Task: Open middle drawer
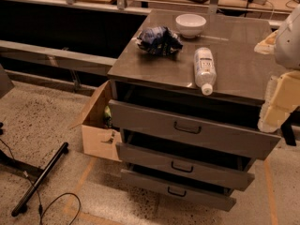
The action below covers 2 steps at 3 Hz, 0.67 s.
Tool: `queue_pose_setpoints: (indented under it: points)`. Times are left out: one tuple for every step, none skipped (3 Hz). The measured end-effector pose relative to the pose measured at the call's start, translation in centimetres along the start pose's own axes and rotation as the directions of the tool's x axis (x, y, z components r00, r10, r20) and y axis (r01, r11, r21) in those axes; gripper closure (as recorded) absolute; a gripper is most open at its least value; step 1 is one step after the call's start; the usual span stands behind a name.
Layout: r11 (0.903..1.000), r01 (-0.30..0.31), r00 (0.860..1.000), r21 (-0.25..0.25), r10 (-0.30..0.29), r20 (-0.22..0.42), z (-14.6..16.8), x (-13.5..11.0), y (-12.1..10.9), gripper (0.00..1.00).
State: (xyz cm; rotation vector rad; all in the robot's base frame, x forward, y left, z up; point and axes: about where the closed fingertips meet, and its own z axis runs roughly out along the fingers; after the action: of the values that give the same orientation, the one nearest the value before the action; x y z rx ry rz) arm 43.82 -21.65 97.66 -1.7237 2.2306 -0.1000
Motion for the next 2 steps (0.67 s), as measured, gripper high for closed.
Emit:
queue_pose_setpoints:
  points:
    - [1.0, 0.0, 1.0, 0.0, 0.0, 0.0, 0.0, 0.0, 0.0, 0.0]
    - [0.9996, -0.001, 1.0, 0.028, 0.001, 0.0, 1.3, 0.8, 0.3, 0.0]
